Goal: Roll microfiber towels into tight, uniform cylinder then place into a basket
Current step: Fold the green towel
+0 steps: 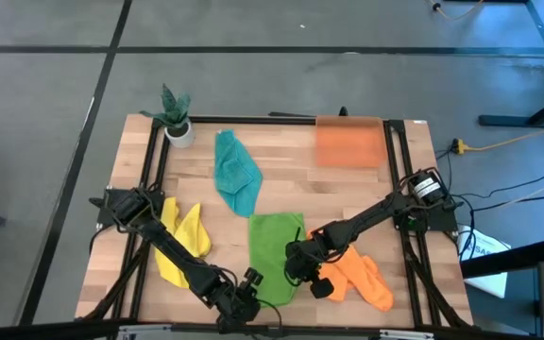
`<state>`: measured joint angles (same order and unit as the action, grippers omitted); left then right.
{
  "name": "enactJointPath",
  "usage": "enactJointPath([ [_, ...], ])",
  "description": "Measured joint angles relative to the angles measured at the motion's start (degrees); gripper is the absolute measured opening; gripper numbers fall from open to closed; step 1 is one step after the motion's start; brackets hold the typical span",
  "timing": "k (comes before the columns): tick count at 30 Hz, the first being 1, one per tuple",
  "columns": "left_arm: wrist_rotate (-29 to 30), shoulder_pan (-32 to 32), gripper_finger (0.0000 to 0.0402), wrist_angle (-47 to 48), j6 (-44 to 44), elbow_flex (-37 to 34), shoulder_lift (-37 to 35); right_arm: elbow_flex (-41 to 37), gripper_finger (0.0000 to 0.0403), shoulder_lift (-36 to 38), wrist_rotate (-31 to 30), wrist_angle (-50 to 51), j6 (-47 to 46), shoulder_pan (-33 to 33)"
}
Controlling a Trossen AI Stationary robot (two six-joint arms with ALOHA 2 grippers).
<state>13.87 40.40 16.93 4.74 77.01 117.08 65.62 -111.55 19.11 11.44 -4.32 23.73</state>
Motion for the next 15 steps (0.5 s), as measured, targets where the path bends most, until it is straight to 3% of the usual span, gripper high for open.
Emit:
enactJointPath([
  [10, 0.22, -2.31, 0.0106, 0.13, -1.82, 0.00, 0.00, 0.01, 0.0004, 0.00, 0.00, -0.04, -0.21, 0.00],
  [15, -2.62, -1.85, 0.0106, 0.70, -1.91, -0.02, 0.00, -0.02, 0.0004, 0.00, 0.00, -0.04, -0.13, 0.00],
])
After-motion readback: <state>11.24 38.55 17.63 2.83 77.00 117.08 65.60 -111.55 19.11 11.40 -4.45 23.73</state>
